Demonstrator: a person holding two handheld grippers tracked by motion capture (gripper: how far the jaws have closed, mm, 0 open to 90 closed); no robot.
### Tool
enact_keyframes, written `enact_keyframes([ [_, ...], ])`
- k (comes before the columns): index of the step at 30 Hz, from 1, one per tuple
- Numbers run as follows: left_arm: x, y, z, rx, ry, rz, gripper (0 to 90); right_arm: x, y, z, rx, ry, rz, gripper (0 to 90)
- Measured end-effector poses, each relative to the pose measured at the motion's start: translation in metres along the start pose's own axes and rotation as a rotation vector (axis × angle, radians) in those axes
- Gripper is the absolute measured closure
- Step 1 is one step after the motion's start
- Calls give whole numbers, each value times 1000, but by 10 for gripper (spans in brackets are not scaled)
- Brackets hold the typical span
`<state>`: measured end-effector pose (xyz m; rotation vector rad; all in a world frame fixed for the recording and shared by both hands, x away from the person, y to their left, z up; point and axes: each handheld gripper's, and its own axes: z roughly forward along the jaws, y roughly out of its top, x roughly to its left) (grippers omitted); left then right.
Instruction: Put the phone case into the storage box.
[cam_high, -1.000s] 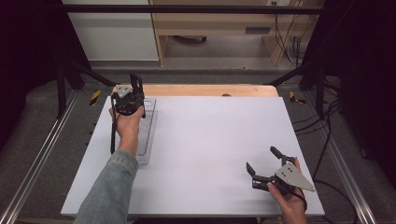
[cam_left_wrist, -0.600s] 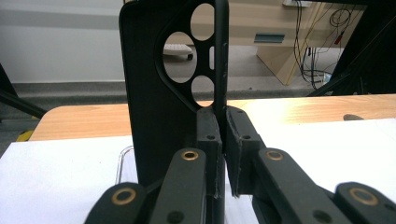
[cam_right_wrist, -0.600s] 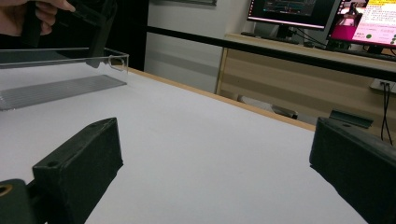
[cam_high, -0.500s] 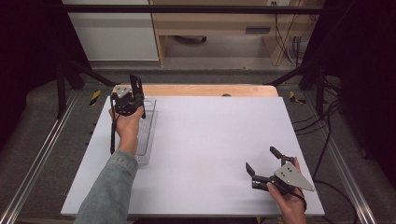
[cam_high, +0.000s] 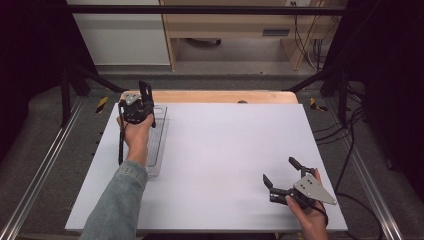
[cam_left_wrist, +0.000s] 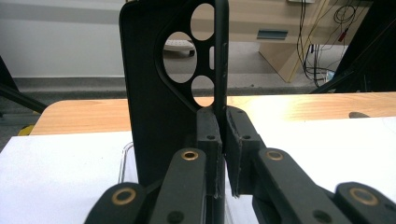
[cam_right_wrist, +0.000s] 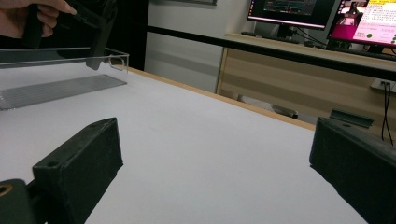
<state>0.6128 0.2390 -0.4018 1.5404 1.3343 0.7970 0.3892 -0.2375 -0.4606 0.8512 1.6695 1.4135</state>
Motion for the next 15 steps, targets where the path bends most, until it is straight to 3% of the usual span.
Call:
enact_keyframes([
  [15, 2, -2, 3, 25, 0, 1, 845, 0, 0, 0, 0, 0, 1, 28],
])
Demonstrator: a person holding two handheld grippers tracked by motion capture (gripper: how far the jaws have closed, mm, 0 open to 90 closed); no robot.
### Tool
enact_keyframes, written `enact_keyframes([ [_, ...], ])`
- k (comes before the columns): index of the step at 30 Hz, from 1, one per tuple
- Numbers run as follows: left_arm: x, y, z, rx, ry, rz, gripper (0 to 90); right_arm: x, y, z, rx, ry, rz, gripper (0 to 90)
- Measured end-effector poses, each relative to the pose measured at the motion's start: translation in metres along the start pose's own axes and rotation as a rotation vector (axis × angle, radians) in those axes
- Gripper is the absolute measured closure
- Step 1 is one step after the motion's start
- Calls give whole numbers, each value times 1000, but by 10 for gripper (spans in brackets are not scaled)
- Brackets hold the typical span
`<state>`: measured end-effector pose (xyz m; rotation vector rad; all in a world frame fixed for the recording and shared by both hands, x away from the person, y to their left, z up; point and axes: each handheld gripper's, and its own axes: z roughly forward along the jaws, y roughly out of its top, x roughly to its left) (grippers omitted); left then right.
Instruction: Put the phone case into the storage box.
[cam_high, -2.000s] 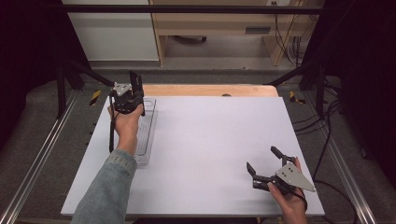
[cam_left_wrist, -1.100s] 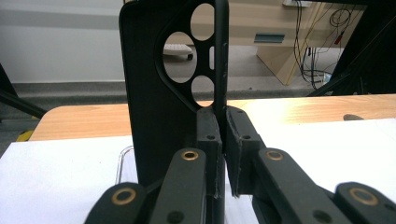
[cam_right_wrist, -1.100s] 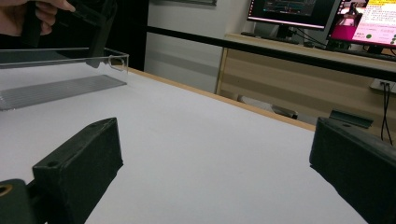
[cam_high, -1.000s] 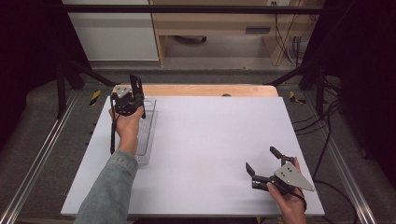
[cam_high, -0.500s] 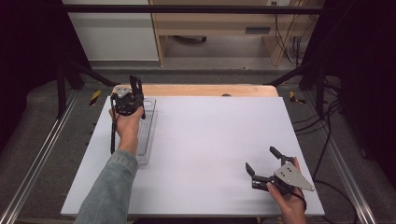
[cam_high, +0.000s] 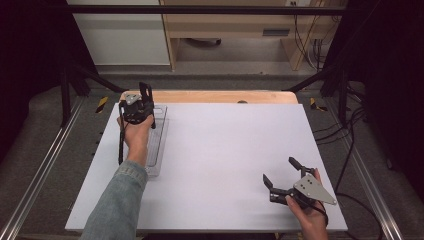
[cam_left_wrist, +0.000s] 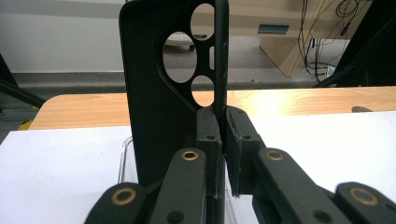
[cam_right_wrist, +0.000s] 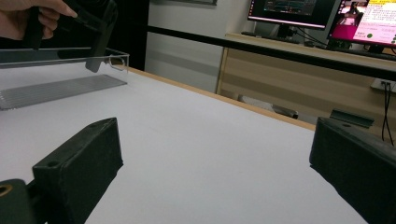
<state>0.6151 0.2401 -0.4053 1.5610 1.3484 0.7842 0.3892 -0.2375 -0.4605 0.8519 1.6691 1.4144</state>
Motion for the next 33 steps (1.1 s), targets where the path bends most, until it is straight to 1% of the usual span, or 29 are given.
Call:
enact_keyframes([
  [11, 1, -2, 4, 6, -5, -3, 845, 0, 0, 0, 2, 0, 0, 27],
  [33, -3, -6, 11, 31, -24, 3, 843, -1, -1, 1, 7, 2, 3, 28],
])
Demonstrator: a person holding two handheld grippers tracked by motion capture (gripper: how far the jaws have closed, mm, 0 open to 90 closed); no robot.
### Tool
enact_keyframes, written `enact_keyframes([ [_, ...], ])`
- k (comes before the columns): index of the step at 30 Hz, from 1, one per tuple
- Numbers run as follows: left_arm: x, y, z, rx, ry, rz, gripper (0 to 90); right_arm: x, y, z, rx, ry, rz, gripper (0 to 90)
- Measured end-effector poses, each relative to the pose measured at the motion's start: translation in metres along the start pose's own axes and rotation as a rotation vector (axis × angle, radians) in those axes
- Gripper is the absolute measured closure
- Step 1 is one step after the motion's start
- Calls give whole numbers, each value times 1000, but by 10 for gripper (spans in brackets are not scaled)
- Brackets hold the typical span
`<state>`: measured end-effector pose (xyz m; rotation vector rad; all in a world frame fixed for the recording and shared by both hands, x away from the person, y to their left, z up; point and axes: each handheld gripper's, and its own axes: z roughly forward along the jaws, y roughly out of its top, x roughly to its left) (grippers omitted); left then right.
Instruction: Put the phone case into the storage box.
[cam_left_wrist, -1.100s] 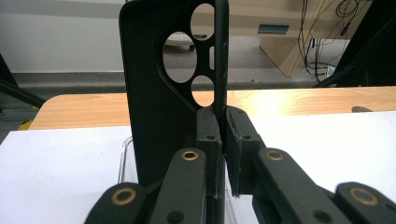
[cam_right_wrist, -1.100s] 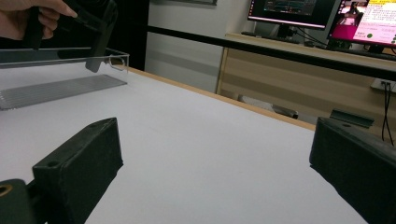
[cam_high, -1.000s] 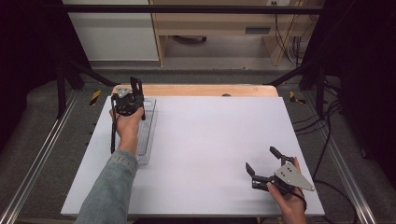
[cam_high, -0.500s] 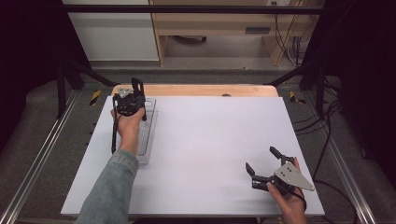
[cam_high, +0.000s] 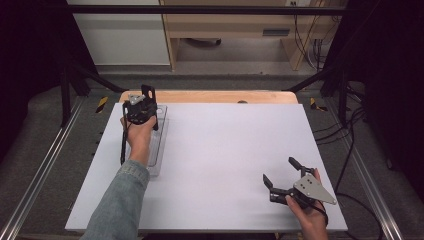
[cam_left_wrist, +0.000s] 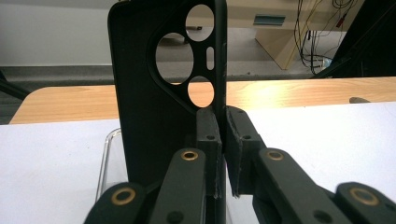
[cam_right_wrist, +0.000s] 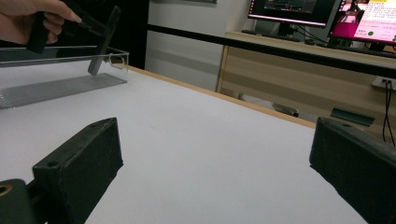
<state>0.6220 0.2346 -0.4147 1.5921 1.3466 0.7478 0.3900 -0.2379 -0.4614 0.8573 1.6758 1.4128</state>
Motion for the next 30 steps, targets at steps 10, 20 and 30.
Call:
enact_keyframes([
  [10, -2, -1, 2, 8, -8, 10, 844, 0, 0, 0, 1, -1, 1, 28],
  [20, -3, -2, 3, 5, -7, 5, 844, 0, 0, 0, 2, -1, 1, 28],
  [30, -4, -2, 5, 8, -11, 3, 843, 0, 0, 0, 3, -1, 3, 28],
])
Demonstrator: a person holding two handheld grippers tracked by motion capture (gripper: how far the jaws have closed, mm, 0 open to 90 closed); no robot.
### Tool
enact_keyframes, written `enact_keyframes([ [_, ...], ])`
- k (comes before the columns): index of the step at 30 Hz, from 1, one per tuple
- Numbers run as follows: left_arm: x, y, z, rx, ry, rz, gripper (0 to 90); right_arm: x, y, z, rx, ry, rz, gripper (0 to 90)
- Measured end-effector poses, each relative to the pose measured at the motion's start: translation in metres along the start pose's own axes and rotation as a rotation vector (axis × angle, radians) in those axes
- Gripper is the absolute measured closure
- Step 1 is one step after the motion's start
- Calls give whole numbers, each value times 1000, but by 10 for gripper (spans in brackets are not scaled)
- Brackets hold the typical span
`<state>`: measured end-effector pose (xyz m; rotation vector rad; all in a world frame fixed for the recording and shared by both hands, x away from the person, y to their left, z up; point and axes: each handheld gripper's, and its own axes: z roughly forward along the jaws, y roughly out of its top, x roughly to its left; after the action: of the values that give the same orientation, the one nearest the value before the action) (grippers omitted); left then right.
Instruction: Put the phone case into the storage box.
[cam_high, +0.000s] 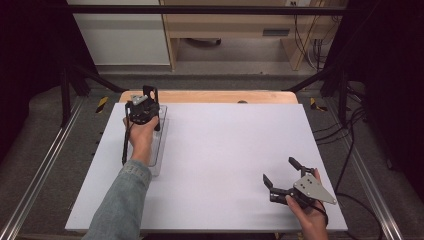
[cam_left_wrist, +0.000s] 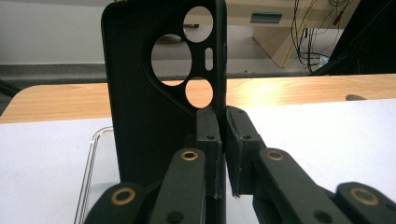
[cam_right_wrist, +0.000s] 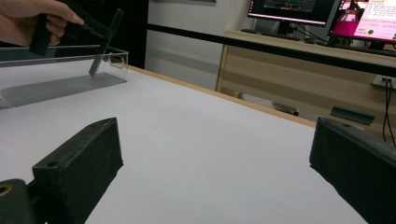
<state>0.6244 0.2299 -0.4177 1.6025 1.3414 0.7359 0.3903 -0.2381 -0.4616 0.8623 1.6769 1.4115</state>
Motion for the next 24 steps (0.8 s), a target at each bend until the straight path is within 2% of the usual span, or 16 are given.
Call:
enact_keyframes([
  [19, -2, 3, 5, 0, 1, 8, 842, 0, 0, 0, 3, 3, 2, 28],
  [24, -1, 8, -1, -51, 14, 22, 693, 0, 0, 0, 1, 2, 3, 27],
])
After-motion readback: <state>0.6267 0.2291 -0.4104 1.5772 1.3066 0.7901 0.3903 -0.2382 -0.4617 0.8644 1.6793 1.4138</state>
